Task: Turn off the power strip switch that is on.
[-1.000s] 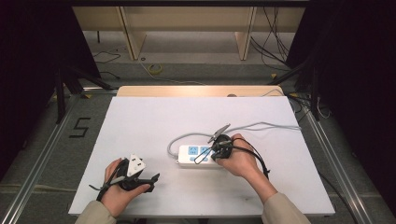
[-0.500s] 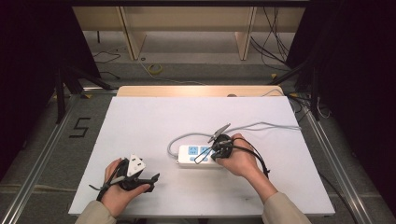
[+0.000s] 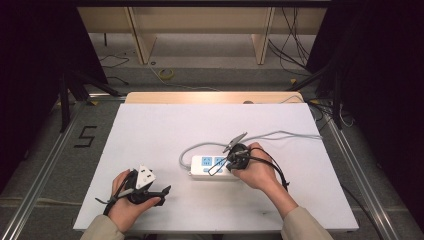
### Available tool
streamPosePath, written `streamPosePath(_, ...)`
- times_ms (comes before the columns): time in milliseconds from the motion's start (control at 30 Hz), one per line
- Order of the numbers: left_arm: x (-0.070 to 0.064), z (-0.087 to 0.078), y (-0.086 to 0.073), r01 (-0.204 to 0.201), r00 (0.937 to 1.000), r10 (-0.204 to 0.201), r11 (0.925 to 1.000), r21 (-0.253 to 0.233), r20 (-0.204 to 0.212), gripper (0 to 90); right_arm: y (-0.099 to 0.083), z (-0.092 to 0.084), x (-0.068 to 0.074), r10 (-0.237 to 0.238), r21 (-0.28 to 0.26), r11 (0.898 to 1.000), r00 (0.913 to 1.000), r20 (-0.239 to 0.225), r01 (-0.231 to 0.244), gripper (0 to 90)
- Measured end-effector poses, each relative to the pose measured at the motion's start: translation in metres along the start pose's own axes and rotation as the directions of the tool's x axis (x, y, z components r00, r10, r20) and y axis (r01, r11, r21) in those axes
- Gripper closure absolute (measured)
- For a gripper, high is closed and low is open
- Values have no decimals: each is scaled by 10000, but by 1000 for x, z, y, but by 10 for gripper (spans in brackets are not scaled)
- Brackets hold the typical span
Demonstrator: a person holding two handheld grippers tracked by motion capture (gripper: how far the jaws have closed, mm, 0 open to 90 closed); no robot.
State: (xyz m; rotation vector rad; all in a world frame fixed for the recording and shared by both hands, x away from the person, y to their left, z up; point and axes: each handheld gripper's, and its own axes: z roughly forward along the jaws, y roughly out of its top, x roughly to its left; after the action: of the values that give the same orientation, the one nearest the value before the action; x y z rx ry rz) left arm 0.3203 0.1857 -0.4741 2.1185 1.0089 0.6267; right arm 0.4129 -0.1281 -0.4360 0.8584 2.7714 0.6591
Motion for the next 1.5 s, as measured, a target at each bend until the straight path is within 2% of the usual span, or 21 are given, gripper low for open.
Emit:
streamPosePath(700, 0, 0, 0, 13, 10000, -13, 10000, 4, -8, 175, -10, -14, -6, -66, -638, 9979, 9999, 157, 75, 900)
streamPosePath(1133, -1, 0, 0, 32, 10000, -32, 10000, -7, -10, 175, -28, -24, -14, 338, -974, 9948, 9991, 253, -312, 900)
streamPosePath(1500, -1, 0, 0, 40, 10000, -40, 10000, 13, -13, 176, -42, -32, -21, 462, -1147, 9925, 9981, 408, -413, 900)
